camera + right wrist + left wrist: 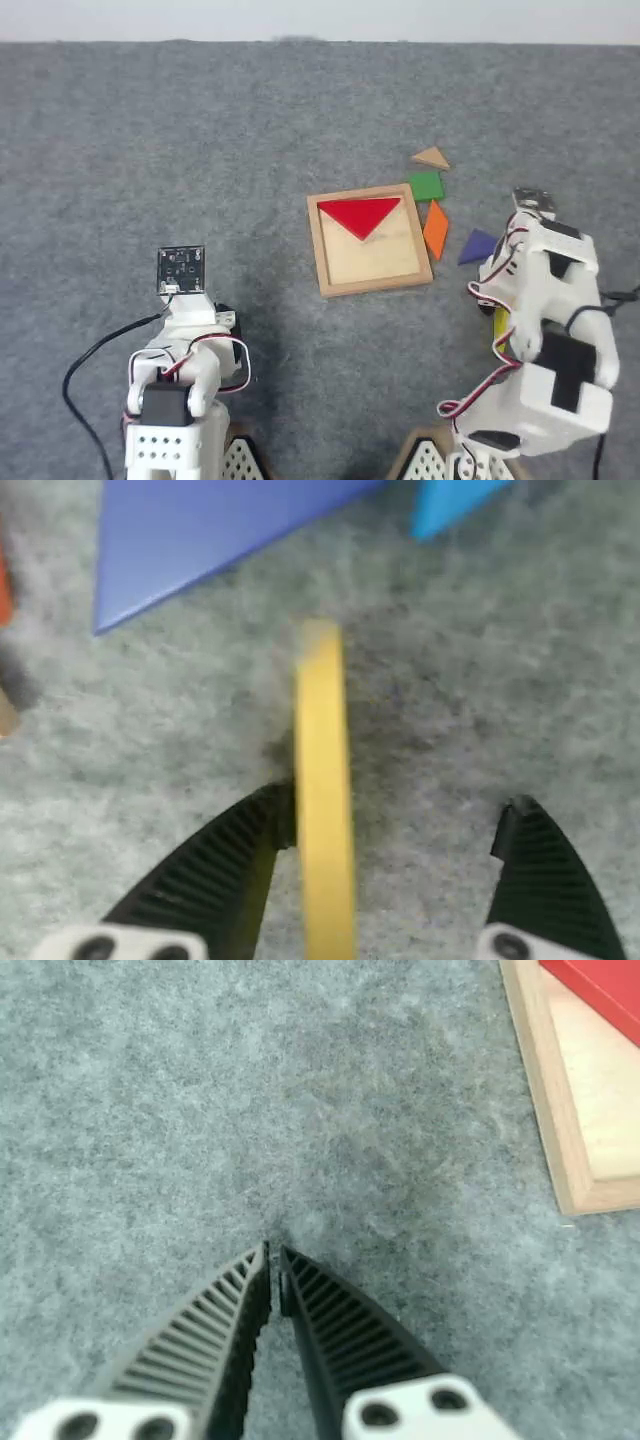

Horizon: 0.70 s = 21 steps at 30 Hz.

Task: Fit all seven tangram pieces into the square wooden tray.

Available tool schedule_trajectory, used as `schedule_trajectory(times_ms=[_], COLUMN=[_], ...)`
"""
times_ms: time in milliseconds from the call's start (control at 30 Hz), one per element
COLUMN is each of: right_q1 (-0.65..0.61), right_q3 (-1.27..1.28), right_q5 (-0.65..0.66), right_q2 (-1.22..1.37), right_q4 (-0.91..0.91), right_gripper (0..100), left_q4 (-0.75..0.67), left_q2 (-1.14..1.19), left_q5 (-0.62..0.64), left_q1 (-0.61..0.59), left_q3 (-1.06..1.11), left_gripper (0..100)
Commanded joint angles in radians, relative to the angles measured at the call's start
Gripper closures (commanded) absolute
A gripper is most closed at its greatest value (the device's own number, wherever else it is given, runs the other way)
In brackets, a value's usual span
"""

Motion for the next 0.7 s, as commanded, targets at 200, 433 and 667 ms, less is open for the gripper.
schedule_trajectory(times_ms=[200,433,667], right_q1=[-0.019,-0.033,-0.145], right_q3=[-0.005,-0.005,-0.005], right_q5=[0.023,0.018,0.018], right_q2=[-0.01,-0.232,-0.552], right_q4=[-0.012,0.091,0.252], right_gripper=[90.2,99.1,99.1], left_q4=[0.002,0.002,0.002], left_q2=[-0.02,-0.02,-0.02], left_q5=[-0.011,-0.011,-0.011], left_q1=[-0.006,-0.006,-0.006], left_q3=[-0.012,-0.012,-0.012], left_gripper=[99,99,99])
